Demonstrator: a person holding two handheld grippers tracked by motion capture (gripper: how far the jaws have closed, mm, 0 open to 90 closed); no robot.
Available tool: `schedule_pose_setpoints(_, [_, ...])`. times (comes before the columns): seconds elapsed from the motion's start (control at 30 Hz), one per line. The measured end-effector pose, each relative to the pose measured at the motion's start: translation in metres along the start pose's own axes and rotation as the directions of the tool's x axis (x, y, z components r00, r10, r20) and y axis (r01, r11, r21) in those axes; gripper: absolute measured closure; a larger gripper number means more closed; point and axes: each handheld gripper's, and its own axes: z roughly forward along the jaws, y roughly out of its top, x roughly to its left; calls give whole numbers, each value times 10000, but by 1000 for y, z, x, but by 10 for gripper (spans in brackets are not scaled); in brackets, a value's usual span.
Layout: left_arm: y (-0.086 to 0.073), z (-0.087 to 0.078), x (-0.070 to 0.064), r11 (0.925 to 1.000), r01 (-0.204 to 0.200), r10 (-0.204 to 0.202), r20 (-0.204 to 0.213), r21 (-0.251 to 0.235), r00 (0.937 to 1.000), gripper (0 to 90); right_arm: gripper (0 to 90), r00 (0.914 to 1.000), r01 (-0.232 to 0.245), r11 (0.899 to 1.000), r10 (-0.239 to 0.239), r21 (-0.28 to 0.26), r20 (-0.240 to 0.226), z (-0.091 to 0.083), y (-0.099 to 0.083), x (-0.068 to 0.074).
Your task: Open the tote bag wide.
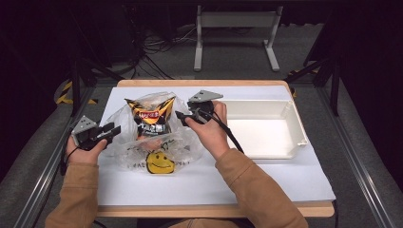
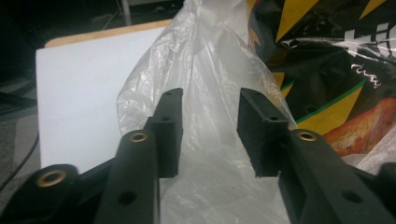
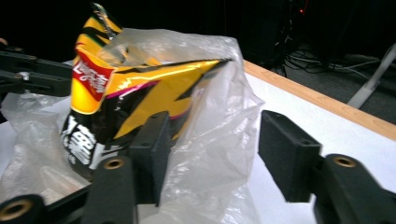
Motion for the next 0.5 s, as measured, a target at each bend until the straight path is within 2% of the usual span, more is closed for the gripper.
schedule_pose_setpoints(0.1, [-1,0,3,9999,121,-122,65,75,9999,536,508,9991,-180,9986,198,490,-381,3,-5,-1])
schedule_pose_setpoints(0.2, [-4,4,3,9985,129,-150,390,524,9991,648,770,9982,115,9970,-70,763,-589,3,-9,3])
schedule_pose_setpoints(0.27, [-5,5,3,9976,129,-165,530,676,9985,765,859,9984,430,9951,-396,892,-395,4,-10,4])
schedule_pose_setpoints(0.3, [-6,8,1,9961,103,-155,585,882,9982,798,869,9984,524,9937,-500,989,-270,5,-11,4])
schedule_pose_setpoints(0.37, [-6,9,1,9953,58,-115,579,963,9983,854,881,9985,545,9922,-539,1119,-85,8,-12,3])
schedule_pose_setpoints(0.47, [-6,13,1,9924,52,-108,445,1229,9989,879,883,9982,559,9890,-584,1367,138,11,-14,2])
schedule_pose_setpoints(0.5, [-7,16,2,9897,99,-153,364,1430,9992,891,883,9974,599,9831,-660,1730,295,17,-17,1])
